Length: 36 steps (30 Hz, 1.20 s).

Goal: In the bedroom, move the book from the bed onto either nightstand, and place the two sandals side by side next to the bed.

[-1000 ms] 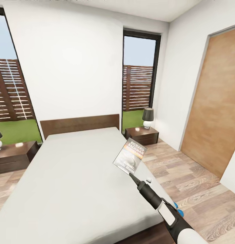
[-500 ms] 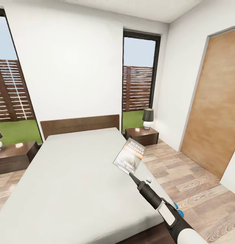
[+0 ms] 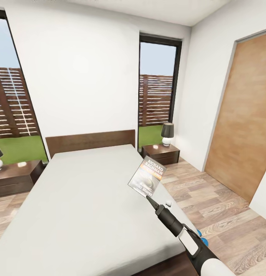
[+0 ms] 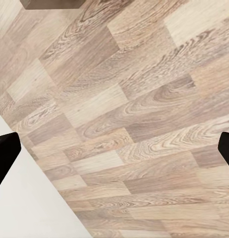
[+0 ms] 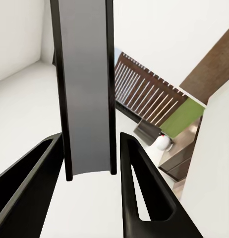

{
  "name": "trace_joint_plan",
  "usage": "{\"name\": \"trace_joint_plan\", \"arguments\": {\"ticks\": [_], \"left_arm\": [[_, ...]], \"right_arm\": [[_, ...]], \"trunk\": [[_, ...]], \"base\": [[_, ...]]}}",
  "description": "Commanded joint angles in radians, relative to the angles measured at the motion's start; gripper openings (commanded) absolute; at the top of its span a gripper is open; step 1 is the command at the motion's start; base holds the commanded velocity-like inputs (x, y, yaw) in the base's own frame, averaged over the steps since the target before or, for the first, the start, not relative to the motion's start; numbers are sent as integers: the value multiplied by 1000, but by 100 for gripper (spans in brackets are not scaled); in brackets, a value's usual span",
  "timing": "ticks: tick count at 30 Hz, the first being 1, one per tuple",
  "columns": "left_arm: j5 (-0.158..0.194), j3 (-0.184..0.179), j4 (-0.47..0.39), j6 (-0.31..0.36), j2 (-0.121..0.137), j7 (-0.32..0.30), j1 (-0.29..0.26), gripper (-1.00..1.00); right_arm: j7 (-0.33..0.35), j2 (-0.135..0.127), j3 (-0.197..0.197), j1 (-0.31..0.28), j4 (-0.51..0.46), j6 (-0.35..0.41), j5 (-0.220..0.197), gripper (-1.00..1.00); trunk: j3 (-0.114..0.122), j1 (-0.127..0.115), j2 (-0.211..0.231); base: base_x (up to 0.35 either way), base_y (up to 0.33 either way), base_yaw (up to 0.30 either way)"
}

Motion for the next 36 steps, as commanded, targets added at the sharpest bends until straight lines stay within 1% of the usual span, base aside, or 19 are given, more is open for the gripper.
{"name": "trace_joint_plan", "arguments": {"ticks": [1, 18, 36], "left_arm": [[11, -9, -1, -2, 0, 2, 1, 100], [11, -9, -1, -2, 0, 2, 1, 100], [11, -9, -1, -2, 0, 2, 1, 100]], "right_arm": [[2, 0, 0, 0, 1, 10, -7, -100], [2, 0, 0, 0, 1, 11, -7, -100], [2, 0, 0, 0, 1, 10, -7, -100]], "trunk": [[1, 0, 0], [15, 0, 0], [18, 0, 0]], "base": [[0, 0, 51], [0, 0, 86], [0, 0, 14]]}}
